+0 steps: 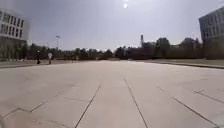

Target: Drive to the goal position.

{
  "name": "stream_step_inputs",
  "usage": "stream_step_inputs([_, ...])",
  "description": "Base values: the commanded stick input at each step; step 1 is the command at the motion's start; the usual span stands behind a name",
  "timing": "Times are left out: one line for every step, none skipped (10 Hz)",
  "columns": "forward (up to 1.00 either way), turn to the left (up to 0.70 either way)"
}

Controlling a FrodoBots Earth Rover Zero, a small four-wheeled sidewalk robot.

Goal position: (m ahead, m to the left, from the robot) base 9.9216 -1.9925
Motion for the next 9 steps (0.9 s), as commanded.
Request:
stream_step_inputs([1.00,0.00])
stream_step_inputs([1.00,0.00])
stream_step_inputs([1.00,0.00])
stream_step_inputs([1.00,0.00])
stream_step_inputs([1.00,0.00])
stream_step_inputs([1.00,0.00])
stream_step_inputs([1.00,0.00])
stream_step_inputs([1.00,0.00])
stream_step_inputs([1.00,0.00])
